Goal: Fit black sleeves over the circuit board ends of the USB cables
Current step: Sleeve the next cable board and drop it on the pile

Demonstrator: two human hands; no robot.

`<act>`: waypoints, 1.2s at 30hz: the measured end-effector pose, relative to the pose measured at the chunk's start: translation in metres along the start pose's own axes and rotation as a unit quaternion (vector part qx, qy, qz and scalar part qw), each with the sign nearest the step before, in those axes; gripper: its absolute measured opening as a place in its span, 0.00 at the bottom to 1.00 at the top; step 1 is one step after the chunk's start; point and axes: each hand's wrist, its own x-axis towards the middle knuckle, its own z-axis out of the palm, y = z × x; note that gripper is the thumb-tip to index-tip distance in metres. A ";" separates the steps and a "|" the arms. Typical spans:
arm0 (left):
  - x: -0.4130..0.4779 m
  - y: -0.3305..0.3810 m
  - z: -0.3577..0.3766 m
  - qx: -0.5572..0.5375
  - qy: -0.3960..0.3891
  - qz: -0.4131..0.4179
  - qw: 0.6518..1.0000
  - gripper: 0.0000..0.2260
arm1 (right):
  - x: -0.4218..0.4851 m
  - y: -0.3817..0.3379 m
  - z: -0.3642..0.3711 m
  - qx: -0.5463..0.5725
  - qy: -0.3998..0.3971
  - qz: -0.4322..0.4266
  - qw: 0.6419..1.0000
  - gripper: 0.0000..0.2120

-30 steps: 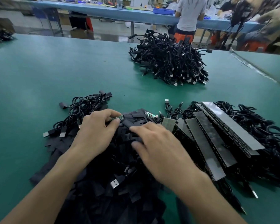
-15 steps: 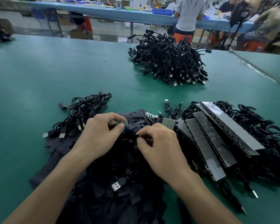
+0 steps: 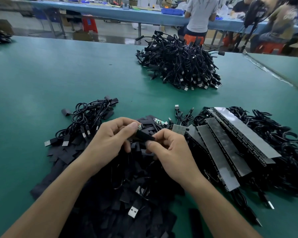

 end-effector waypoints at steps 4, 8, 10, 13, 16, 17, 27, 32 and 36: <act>-0.001 -0.001 -0.001 -0.049 -0.003 -0.015 0.999 0.12 | 0.001 0.000 0.000 -0.019 -0.022 0.006 1.000 0.03; 0.000 -0.004 0.001 -0.045 -0.009 -0.026 0.999 0.07 | -0.002 0.003 0.001 -0.051 -0.009 -0.041 0.998 0.11; 0.000 -0.004 0.002 -0.043 -0.011 -0.029 0.999 0.06 | -0.004 0.004 0.003 -0.089 0.023 -0.078 0.993 0.14; 0.001 -0.005 0.003 -0.034 -0.005 -0.036 0.999 0.06 | -0.004 0.004 0.004 -0.167 0.059 -0.145 0.973 0.14; 0.001 -0.007 0.004 -0.034 0.002 -0.048 0.998 0.05 | -0.005 0.005 0.005 -0.229 0.064 -0.182 0.954 0.16; 0.001 -0.007 0.004 -0.035 0.000 -0.050 0.998 0.05 | -0.005 0.005 0.005 -0.232 0.068 -0.185 0.953 0.15; 0.002 -0.007 -0.002 -0.020 0.017 -0.069 0.997 0.08 | 0.003 0.011 -0.002 -0.062 0.105 -0.086 0.989 0.11; 0.002 -0.006 -0.003 -0.030 0.017 -0.071 0.997 0.09 | 0.005 0.012 -0.005 -0.009 0.093 -0.062 0.994 0.09; 0.000 -0.006 -0.003 -0.011 -0.008 -0.068 0.998 0.10 | 0.005 0.012 -0.005 0.009 0.082 -0.063 0.995 0.10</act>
